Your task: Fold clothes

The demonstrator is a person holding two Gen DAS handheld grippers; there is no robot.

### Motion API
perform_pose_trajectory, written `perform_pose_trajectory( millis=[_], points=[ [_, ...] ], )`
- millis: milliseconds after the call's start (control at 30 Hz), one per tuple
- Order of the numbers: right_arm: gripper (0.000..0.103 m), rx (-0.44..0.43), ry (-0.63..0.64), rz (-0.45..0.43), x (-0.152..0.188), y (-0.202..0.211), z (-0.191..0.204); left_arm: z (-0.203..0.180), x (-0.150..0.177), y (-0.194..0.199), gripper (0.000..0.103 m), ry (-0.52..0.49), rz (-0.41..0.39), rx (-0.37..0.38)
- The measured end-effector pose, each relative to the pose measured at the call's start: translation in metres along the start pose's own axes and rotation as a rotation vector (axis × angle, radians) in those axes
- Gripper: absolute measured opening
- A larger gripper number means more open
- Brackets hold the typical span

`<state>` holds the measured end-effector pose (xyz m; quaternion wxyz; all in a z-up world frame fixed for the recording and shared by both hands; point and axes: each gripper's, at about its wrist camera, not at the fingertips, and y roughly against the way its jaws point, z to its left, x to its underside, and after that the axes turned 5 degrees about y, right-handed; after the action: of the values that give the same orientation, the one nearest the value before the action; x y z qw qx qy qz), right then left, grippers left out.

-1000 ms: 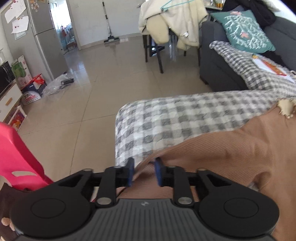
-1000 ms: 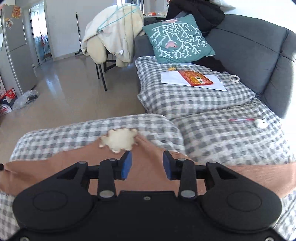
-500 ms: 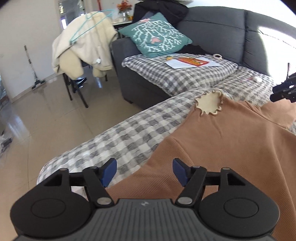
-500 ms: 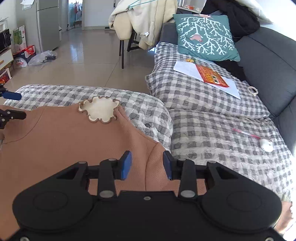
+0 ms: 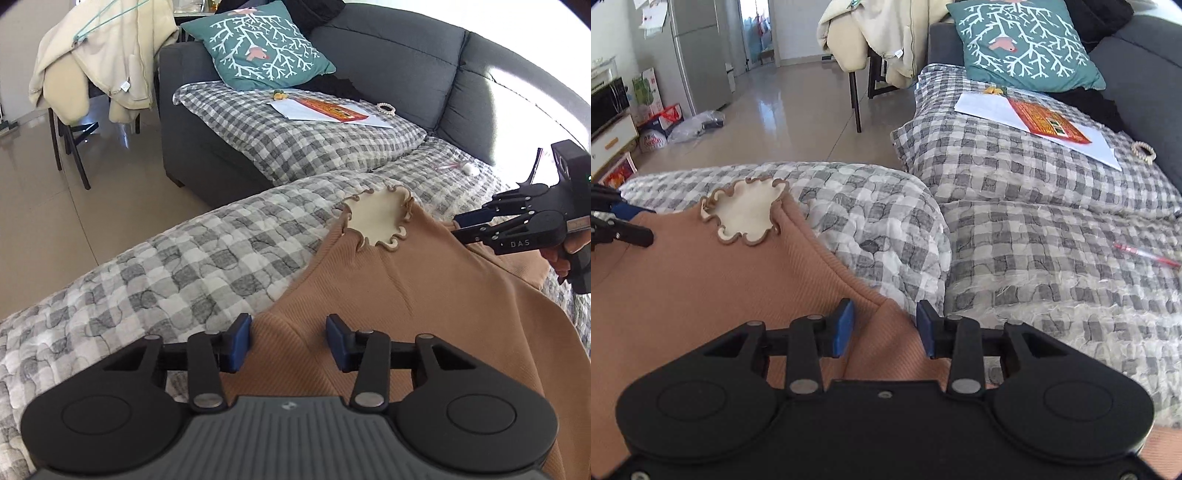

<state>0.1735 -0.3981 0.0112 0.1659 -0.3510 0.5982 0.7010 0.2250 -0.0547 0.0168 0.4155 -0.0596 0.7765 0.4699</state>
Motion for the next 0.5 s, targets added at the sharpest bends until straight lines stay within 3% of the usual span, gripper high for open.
perform_pose_trajectory(
  millis=[33,100,300,500],
  points=[
    [0.026,-0.016,-0.009,-0.005,0.002,0.002,-0.001,-0.002,0.002,0.001,0.016,-0.009,-0.019,-0.006],
    [0.01,-0.019,-0.009,-0.023,0.005,0.007,0.0,-0.008,0.008,0.003,0.008,-0.023,-0.059,-0.048],
    [0.007,0.075,-0.003,-0.161,0.002,0.034,0.012,-0.025,0.02,0.019,0.006,-0.025,-0.234,-0.192],
    [0.007,0.166,-0.005,-0.186,-0.035,0.019,0.019,-0.014,-0.003,0.017,0.005,0.041,-0.288,-0.277]
  ],
)
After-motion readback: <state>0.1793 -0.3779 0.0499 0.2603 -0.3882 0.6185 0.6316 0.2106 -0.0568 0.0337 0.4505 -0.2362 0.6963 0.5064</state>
